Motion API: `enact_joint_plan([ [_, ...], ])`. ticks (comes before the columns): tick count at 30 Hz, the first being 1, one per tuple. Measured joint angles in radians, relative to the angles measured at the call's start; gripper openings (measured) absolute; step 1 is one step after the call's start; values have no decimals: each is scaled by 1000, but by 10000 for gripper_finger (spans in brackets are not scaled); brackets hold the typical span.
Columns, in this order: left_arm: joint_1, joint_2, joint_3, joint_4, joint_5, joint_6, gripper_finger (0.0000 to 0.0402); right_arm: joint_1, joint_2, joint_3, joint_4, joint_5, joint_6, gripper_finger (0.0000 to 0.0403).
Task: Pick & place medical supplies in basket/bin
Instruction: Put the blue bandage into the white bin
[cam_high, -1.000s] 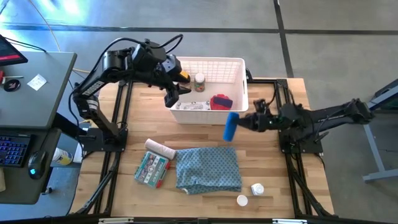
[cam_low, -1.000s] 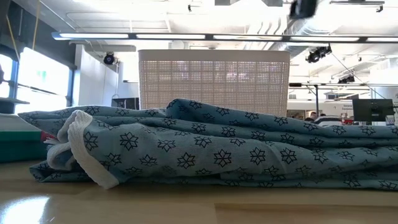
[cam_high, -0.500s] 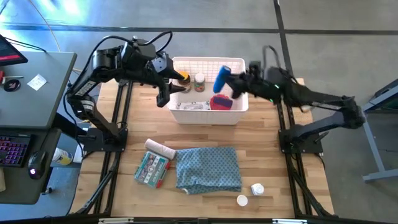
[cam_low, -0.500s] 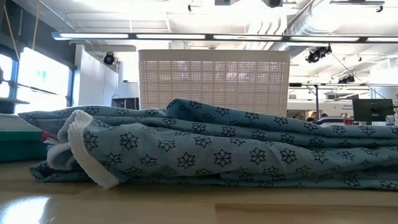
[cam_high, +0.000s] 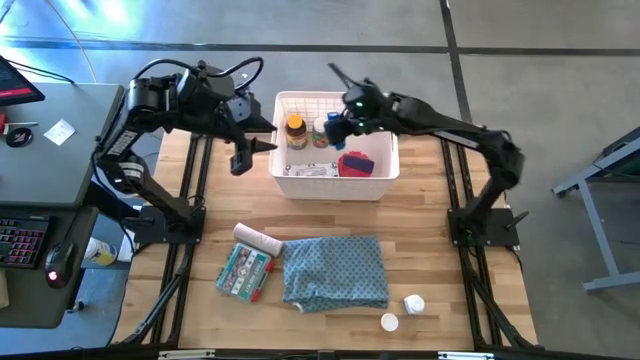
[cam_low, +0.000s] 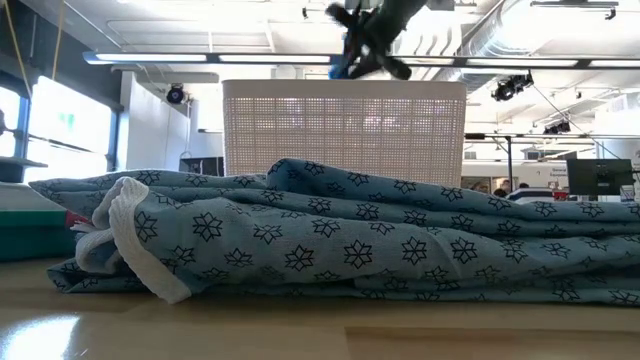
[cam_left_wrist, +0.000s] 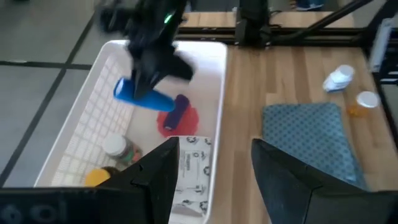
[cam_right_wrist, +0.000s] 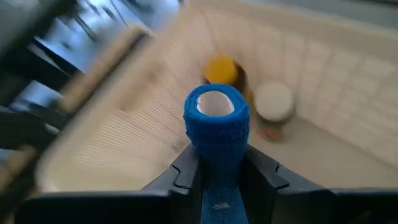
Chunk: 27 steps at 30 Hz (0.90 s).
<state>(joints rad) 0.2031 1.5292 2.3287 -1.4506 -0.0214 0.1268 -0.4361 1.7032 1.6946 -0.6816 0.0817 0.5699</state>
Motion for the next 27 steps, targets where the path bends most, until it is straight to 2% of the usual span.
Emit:
enact_joint_plan([
  [7,0,0,0,-28,26,-42,234,-64,168,78,-256,-105,-53,74],
  [14,0,-1,0,-7,-75,-133,234,-105,251,1,-291,-276,-130,74],
  [27,0,-1,0,-9,-231,-366,234,-147,260,-201,-266,-307,-214,74],
])
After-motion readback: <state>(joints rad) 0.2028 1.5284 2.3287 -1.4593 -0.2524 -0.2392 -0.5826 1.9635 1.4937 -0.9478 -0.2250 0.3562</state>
